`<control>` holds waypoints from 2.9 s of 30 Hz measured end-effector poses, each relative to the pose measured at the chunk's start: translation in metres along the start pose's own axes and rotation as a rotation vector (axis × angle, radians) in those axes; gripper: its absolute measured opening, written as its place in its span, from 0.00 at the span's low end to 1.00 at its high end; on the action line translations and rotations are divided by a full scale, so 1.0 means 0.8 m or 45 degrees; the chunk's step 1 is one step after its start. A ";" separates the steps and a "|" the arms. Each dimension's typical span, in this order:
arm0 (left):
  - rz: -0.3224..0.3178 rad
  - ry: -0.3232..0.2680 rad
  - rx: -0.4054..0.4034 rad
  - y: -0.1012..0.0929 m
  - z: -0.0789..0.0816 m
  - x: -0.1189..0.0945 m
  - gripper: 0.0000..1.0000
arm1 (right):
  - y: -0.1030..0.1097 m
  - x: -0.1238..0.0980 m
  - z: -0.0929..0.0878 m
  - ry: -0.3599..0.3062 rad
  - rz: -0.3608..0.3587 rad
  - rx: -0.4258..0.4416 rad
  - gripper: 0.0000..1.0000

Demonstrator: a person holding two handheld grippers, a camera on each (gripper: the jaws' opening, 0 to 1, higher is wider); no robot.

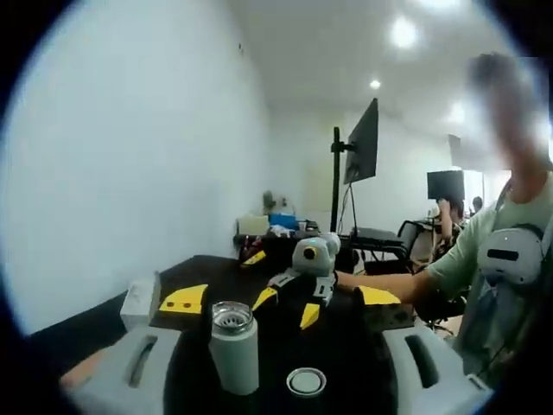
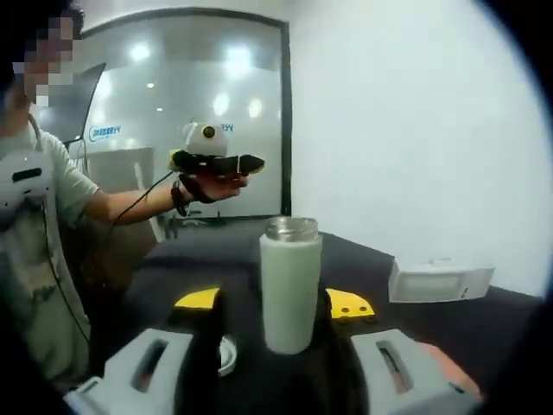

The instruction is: Assemble the cup parts correctly, then place the assembled cup into the box.

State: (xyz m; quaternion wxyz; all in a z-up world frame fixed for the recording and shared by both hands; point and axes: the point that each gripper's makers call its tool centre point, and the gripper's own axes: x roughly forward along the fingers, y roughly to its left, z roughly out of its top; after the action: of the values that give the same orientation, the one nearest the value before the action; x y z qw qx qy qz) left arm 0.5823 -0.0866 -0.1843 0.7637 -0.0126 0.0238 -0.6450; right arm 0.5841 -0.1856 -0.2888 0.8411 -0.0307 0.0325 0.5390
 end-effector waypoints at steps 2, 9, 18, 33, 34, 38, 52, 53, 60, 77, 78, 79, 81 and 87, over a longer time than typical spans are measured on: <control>-0.007 -0.016 -0.016 -0.007 -0.002 -0.004 0.63 | 0.016 -0.006 -0.013 0.015 0.003 0.017 0.43; -0.012 -0.026 -0.031 -0.028 -0.011 -0.015 0.61 | 0.055 -0.010 -0.065 0.087 -0.001 0.064 0.45; -0.003 0.017 -0.040 -0.048 -0.028 -0.033 0.55 | 0.070 0.019 -0.112 0.200 -0.019 0.053 0.48; 0.034 0.006 -0.163 -0.049 -0.046 -0.052 0.53 | 0.068 0.054 -0.126 0.242 0.001 0.054 0.44; 0.037 0.008 -0.177 -0.048 -0.047 -0.051 0.53 | 0.068 0.056 -0.128 0.250 0.005 0.047 0.44; 0.041 0.015 -0.200 -0.048 -0.055 -0.049 0.53 | 0.068 0.056 -0.132 0.273 0.005 0.022 0.40; 0.078 0.038 -0.394 -0.043 -0.065 -0.033 0.48 | 0.067 0.048 -0.102 0.186 -0.049 -0.036 0.39; 0.092 0.035 -0.399 -0.040 -0.065 -0.033 0.47 | 0.068 0.045 -0.092 0.164 -0.058 -0.058 0.39; 0.040 0.010 -0.578 -0.050 -0.064 -0.016 0.45 | 0.067 0.019 0.006 0.043 -0.209 -0.351 0.39; -0.169 -0.090 -0.682 -0.091 0.010 0.052 0.36 | 0.117 -0.009 0.144 -0.057 -0.330 -0.842 0.39; -0.188 -0.094 -0.676 -0.094 0.011 0.054 0.35 | 0.119 -0.010 0.148 -0.062 -0.340 -0.871 0.39; -0.207 -0.090 -0.687 -0.098 0.012 0.057 0.35 | 0.121 -0.009 0.151 -0.061 -0.344 -0.888 0.39; -0.229 -0.088 -0.697 -0.103 0.013 0.059 0.33 | 0.125 -0.008 0.155 -0.053 -0.358 -0.937 0.39; -0.292 -0.065 -0.703 -0.120 0.012 0.065 0.30 | 0.133 -0.003 0.156 -0.027 -0.364 -1.018 0.39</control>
State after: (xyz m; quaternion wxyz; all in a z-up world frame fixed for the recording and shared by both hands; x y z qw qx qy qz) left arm 0.4967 -0.1542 -0.1707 0.6538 -0.2387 0.1775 -0.6957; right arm 0.4892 -0.1325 -0.1660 0.8296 -0.3532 -0.1925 0.3873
